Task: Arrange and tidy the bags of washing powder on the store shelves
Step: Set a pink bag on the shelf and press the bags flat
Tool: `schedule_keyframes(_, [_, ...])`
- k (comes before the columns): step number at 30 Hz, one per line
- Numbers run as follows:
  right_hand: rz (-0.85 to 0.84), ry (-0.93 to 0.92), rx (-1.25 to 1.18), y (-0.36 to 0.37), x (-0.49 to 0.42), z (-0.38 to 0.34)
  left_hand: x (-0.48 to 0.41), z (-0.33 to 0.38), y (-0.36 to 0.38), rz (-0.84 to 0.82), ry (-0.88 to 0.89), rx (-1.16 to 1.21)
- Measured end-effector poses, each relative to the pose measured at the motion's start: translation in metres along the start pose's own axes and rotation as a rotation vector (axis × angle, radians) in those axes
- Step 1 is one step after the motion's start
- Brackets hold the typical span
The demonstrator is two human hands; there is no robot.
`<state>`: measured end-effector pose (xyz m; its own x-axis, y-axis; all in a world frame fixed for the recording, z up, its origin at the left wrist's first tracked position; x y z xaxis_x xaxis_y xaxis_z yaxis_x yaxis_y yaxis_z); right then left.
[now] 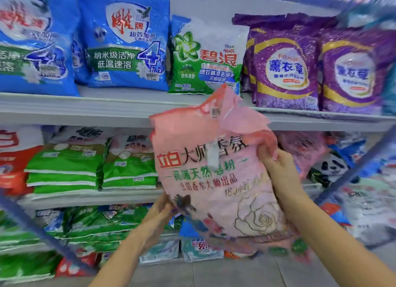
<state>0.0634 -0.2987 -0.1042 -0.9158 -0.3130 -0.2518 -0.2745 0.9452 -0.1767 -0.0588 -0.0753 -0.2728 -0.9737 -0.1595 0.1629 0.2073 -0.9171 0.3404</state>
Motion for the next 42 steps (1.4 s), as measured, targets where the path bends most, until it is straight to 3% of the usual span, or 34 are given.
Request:
schedule_keyframes(3, [0.118,0.311,-0.098,-0.007,0.016,0.012,-0.002,0.003,0.030,-0.008,-0.058,0.150])
schedule_keyframes(6, [0.186,0.426,-0.149,-0.018,0.031,0.030,0.011,0.008,0.047,0.010,-0.162,0.333])
schedule_keyframes(10, [0.168,0.544,-0.289,-0.035,0.049,0.064,0.011,0.002,0.051,-0.021,-0.267,0.250])
schedule_keyframes(16, [0.296,0.731,-0.618,-0.045,0.080,0.106,0.014,-0.008,0.056,-0.037,-0.276,0.080])
schedule_keyframes(21, [0.304,0.810,-0.620,-0.042,0.076,0.117,-0.006,0.006,0.066,-0.051,-0.282,-0.049])
schedule_keyframes(25, [0.317,0.880,-0.576,-0.040,0.037,0.133,-0.032,0.019,0.057,-0.025,-0.253,0.009])
schedule_keyframes(29, [0.107,0.821,-0.580,-0.025,-0.029,0.120,-0.065,0.047,0.040,0.138,-0.191,0.043])
schedule_keyframes(34, [-0.111,0.701,-0.406,0.001,-0.135,0.112,-0.130,0.096,0.017,0.298,-0.153,0.013])
schedule_keyframes(35, [-0.177,0.672,-0.364,0.007,-0.150,0.116,-0.143,0.103,0.013,0.392,-0.119,-0.102])
schedule_keyframes(38, [-0.370,0.606,-0.143,0.018,-0.167,0.149,-0.153,0.109,0.009,0.708,-0.112,-0.776])
schedule_keyframes(39, [-0.405,0.564,0.029,0.021,-0.163,0.159,-0.145,0.104,0.012,0.693,-0.115,-0.909])
schedule_keyframes(42, [-0.484,0.285,0.483,0.028,-0.139,0.176,-0.127,0.070,0.017,0.513,-0.022,-0.948])
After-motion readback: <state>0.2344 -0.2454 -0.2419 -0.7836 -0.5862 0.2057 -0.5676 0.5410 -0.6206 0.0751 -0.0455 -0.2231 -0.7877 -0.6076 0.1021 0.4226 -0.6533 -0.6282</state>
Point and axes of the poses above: each hand's wrist, its own x-axis away from the middle knuckle, its own y-axis out of the palm, z = x × y, the point moved 1 cm from there along -x, towards the middle knuckle, and after that the axes turned 3 degrees about y, right-handed, at the moved point
